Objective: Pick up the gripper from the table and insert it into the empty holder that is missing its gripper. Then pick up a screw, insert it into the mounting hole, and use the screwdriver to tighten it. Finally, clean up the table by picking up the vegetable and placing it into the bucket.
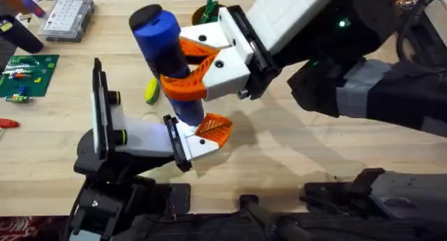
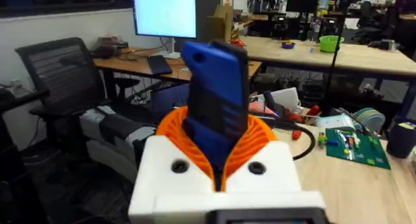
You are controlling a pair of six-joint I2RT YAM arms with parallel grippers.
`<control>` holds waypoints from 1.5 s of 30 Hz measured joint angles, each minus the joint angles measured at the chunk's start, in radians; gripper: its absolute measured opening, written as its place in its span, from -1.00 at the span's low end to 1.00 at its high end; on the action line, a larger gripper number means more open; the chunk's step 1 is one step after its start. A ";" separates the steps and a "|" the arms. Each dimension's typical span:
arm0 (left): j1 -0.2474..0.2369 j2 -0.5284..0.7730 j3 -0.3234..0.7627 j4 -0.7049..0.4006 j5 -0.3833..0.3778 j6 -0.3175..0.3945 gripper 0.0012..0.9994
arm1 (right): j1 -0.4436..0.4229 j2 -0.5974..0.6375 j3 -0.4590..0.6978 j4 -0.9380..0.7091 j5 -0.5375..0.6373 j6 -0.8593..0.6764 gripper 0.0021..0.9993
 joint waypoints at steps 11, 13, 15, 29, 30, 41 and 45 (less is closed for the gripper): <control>0.000 0.000 0.000 0.000 0.000 0.000 -0.98 | 0.000 0.006 0.000 -0.001 0.000 -0.003 -0.93; 0.000 0.000 0.000 0.000 0.000 0.000 -0.98 | 0.000 0.006 0.000 0.001 0.000 -0.003 -0.94; 0.000 0.000 0.000 0.003 0.000 0.000 -0.98 | 0.000 0.009 -0.001 0.023 -0.002 0.001 -0.93; 0.000 0.000 0.000 0.001 -0.017 0.000 -0.98 | -0.036 -0.009 0.266 -0.094 -0.109 0.118 -0.93; 0.000 0.000 0.000 0.001 -0.019 0.000 -0.98 | -0.038 -0.015 0.274 -0.107 -0.118 0.117 -0.93; 0.000 0.000 0.000 0.001 -0.026 0.000 -0.98 | -0.146 -0.025 0.281 -0.356 -0.209 0.080 -0.94; 0.000 0.000 0.000 0.001 -0.027 0.000 -0.98 | -0.198 -0.025 0.282 -0.483 -0.221 0.025 -0.93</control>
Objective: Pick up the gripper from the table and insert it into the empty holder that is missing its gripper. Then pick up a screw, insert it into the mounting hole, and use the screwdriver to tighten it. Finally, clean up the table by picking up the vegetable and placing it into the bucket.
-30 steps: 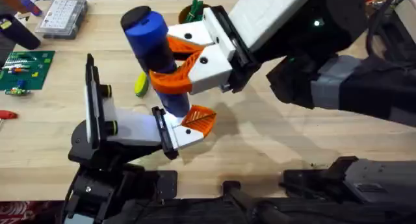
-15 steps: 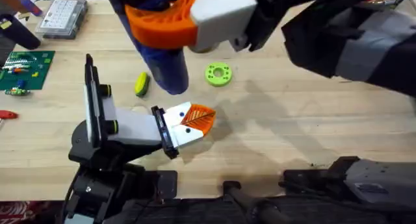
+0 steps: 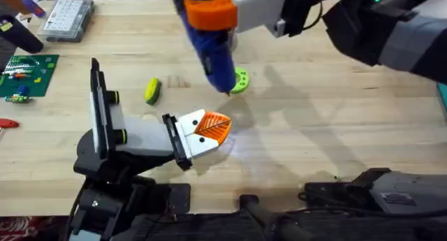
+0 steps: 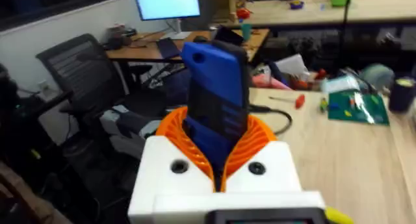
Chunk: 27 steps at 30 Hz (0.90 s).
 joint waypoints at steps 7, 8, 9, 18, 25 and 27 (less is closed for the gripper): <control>0.000 0.000 0.000 0.000 0.000 0.000 -0.98 | -0.067 0.000 0.013 -0.525 0.125 -0.307 -0.93; 0.000 0.000 0.000 0.000 0.000 0.000 -0.98 | -0.069 0.001 0.012 -0.588 0.165 -0.367 -0.93; 0.000 0.000 0.000 0.000 0.000 0.000 -0.98 | -0.069 0.002 0.012 -0.637 0.206 -0.422 -0.94; 0.000 0.000 0.000 0.000 -0.004 0.000 -0.98 | -0.092 0.005 0.140 -1.205 0.540 -0.844 -0.94; 0.000 0.000 0.000 0.001 -0.007 0.000 -0.98 | -0.093 0.005 0.327 -1.525 0.879 -1.117 -0.94; 0.000 0.000 0.000 0.001 -0.007 0.000 -0.98 | -0.093 0.005 0.339 -1.568 0.975 -1.170 -0.93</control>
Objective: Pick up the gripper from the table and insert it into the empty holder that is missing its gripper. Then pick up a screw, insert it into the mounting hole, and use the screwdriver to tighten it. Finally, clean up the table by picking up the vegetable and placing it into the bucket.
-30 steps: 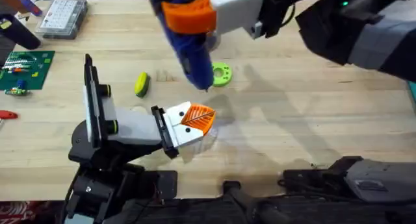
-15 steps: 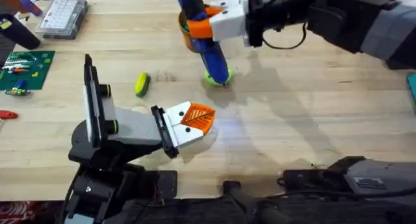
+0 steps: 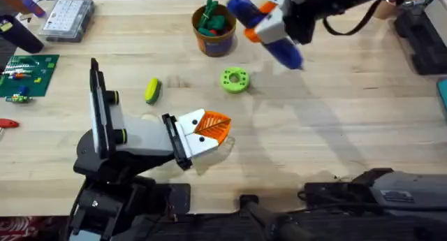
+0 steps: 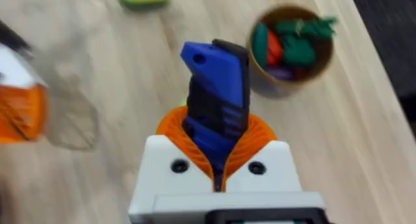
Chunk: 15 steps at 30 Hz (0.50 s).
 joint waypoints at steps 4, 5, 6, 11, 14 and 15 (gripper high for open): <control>0.000 0.000 0.000 0.000 0.000 0.000 -0.98 | -0.001 0.002 0.000 -0.086 0.177 -0.073 -0.94; 0.000 0.000 0.000 0.000 0.000 0.000 -0.98 | -0.001 0.004 0.000 -0.094 0.223 -0.085 -0.94; 0.000 0.000 0.000 0.000 0.000 0.000 -0.98 | -0.001 0.009 0.000 -0.096 0.269 -0.096 -0.93; 0.000 0.000 0.000 0.000 0.000 0.000 -0.98 | -0.004 0.085 0.001 -0.086 0.416 -0.136 -0.94; 0.000 0.000 0.000 0.000 0.000 0.000 -0.98 | -0.004 0.151 0.001 -0.089 0.473 -0.161 -0.93; 0.000 0.000 0.000 0.000 0.000 0.000 -0.98 | -0.004 0.172 0.001 -0.090 0.491 -0.167 -0.93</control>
